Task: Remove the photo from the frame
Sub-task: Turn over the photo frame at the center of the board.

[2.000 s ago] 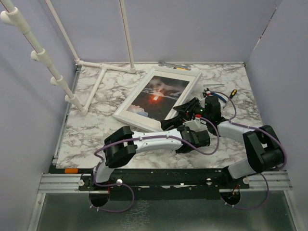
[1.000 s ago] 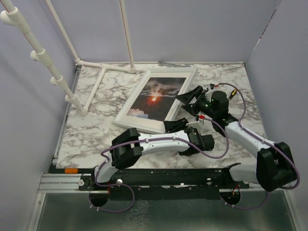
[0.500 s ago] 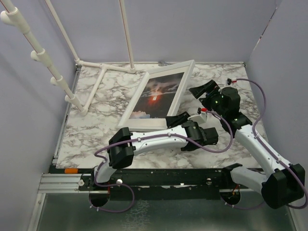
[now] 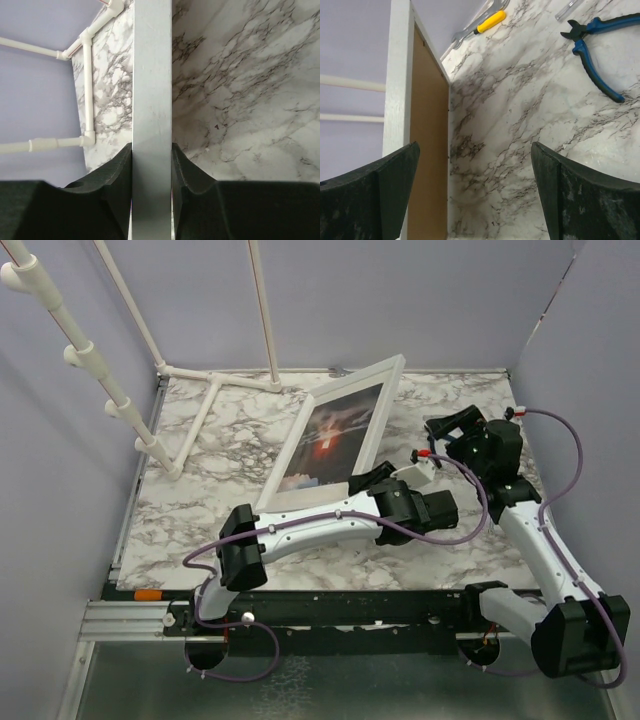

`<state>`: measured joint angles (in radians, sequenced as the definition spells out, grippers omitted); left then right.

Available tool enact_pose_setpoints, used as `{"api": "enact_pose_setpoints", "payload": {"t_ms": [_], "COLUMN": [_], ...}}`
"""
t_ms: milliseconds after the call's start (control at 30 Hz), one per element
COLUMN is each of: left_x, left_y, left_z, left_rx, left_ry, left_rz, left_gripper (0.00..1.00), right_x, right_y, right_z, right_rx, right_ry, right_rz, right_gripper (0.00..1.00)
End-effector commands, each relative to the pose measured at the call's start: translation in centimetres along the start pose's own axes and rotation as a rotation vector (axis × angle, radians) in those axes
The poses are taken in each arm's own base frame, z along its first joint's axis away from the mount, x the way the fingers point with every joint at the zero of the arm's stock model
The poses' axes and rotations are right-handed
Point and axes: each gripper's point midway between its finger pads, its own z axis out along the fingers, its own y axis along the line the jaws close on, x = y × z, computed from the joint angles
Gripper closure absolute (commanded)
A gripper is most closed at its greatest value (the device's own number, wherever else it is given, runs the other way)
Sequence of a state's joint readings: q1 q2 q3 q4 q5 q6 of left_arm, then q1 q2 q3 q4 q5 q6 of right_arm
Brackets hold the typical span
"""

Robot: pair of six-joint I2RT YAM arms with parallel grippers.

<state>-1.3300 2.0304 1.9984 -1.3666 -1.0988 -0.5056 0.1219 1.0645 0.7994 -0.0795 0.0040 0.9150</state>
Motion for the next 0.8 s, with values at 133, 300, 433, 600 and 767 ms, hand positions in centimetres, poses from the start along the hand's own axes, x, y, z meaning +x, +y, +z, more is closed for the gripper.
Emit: {"api": "enact_pose_setpoints", "payload": {"t_ms": [133,300,433,600,767], "left_x": [-6.0,-8.2,-9.9,-10.9,-10.2], "left_y": [6.0,7.5,9.0,12.4,16.0], "left_z": [-4.5,-5.6,-6.8,-7.0,-4.7], "left_rx": [0.102,0.17,0.246,0.321,0.482], "left_ry": [-0.147,-0.207,-0.257,-0.316,-0.348], "left_rz": [-0.225,-0.318,-0.43,-0.616,-0.839], "left_gripper": [1.0,1.0,1.0,1.0,1.0], "right_x": [1.6,1.4,1.2,2.9,5.5], "right_y": [-1.6,-2.0,-2.0,-1.7,-2.1], "right_z": [-0.9,-1.4,-1.5,-0.8,-0.1], "right_rx": [0.011,0.018,0.012,-0.034,-0.083], "right_ry": [0.037,0.018,0.014,0.095,0.206], "right_rz": [-0.002,-0.034,-0.066,-0.104,-0.128], "right_gripper": [0.05,0.06,0.08,0.11,0.15]}}
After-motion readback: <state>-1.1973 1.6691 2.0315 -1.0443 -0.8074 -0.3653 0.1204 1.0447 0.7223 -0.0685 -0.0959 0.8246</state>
